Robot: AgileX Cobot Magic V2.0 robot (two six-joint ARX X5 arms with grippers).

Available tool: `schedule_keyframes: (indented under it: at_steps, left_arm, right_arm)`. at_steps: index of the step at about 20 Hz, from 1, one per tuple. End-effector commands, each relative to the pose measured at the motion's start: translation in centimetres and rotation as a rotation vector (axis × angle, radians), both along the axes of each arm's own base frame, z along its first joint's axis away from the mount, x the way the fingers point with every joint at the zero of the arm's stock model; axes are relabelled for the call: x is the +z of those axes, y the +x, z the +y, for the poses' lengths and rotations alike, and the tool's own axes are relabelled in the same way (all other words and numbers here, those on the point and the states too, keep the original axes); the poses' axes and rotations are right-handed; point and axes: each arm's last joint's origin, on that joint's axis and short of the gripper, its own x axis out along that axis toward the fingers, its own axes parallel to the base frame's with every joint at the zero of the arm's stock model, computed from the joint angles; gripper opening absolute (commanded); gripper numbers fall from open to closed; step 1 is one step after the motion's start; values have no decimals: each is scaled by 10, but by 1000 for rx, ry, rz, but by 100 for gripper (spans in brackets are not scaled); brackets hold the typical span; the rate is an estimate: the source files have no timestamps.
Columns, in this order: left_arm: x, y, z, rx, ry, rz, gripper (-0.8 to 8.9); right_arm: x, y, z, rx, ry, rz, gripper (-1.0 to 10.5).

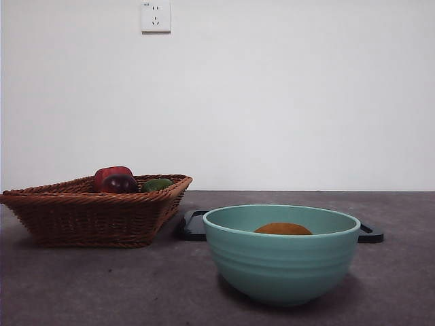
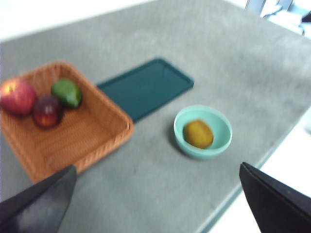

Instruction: Pick up the wifruite, put it on the bowl, pick up the plate, put it on desk

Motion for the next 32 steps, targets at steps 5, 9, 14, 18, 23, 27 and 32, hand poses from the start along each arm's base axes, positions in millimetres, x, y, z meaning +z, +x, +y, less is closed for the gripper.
schedule_keyframes:
  at_steps: [5,9,14,18,23,27,32]
  left_arm:
    - [6,0,-1,-34,-27,-43,598]
    - [6,0,-1,-35,-26,-45,598]
    - [6,0,-1,-35,-26,-45,598]
    - [6,0,-1,-35,-26,-45,598]
    - [6,0,-1,-35,-26,-45,598]
    - [6,0,-1,-35,-26,-45,598]
    - [6,0,-1,-35,-26,-45,598]
  right_arm:
    - [-4,38,15,1,-45,148,661]
    - [-19,72,33,35,-94,319,661]
    - [-48,111,60,51,-188,538,660]
    - [-67,132,81,70,-242,612,660]
    - [-81,151,96,29,-343,649,542]
    - [-96,158,101,5,-413,694,541]
    - [-113,166,108,-13,-483,728,541]
